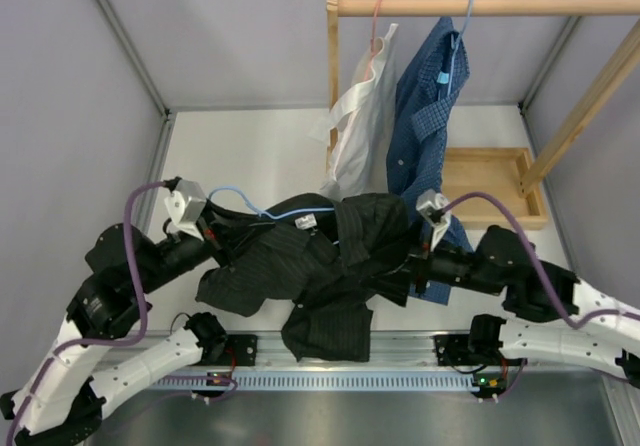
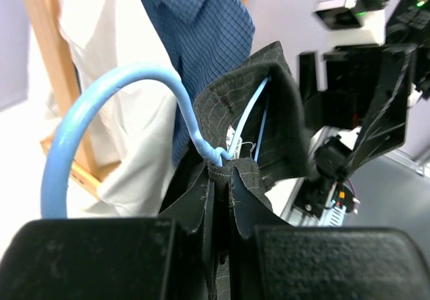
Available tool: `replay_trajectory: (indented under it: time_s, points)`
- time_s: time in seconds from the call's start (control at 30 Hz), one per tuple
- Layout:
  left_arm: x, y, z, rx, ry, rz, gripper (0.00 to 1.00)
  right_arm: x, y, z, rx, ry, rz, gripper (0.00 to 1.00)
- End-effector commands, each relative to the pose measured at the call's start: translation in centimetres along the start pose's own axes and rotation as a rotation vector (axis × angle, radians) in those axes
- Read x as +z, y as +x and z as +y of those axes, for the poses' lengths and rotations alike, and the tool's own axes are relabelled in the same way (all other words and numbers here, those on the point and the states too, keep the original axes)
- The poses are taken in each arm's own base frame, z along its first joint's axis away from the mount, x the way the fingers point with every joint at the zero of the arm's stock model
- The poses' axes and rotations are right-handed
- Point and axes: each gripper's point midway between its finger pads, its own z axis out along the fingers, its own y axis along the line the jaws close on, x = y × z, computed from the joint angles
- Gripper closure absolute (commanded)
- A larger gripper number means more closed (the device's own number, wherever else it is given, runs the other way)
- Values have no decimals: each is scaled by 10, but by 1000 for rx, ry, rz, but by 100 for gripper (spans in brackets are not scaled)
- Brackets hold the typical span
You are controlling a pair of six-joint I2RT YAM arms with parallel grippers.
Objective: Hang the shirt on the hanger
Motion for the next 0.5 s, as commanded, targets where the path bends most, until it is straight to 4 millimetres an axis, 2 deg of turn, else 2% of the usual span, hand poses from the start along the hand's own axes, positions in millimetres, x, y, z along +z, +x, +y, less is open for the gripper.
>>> replay_trajectory:
  time_s: [0.0,0.07,0.1,0.13,0.17,0.2,0.23,0.27,0.3,0.33,0.37,0.4,0.43,0.47]
  points:
    - [2,-15,-1,68,2,10,100,-44,-6,-12,-161,106,73,32]
    - [12,-9,-11,56,68,66,100,-61,-40,-16,-216,190,-5,33]
    - [16,-8,-17,46,107,84,100,-69,-63,-13,-267,209,-64,34]
    - [17,-5,-30,36,186,106,100,-72,-79,-19,-296,269,-109,36]
    - [25,1,-33,24,217,140,100,-74,-90,-19,-325,287,-128,36]
    - [26,-4,-37,24,238,140,100,-70,-107,-13,-375,293,-138,36]
    - [30,-5,-35,22,227,142,100,-67,-113,-6,-395,272,-131,35]
    - [37,-3,-32,23,217,156,100,-53,-113,-3,-418,256,-97,35]
    - [39,-6,-33,34,227,152,100,-53,-128,10,-453,219,-115,34]
    - [40,-5,-36,44,252,162,100,-47,-131,18,-470,185,-105,34]
    - [36,-1,-53,50,362,183,100,-40,-135,19,-482,185,-100,33]
    - [35,2,-61,74,430,195,100,-26,-139,21,-504,185,-79,34]
    - [33,3,-68,76,482,202,100,-18,-137,24,-508,164,-63,34]
    - [29,4,-77,74,544,211,100,-1,-131,22,-515,153,-21,35]
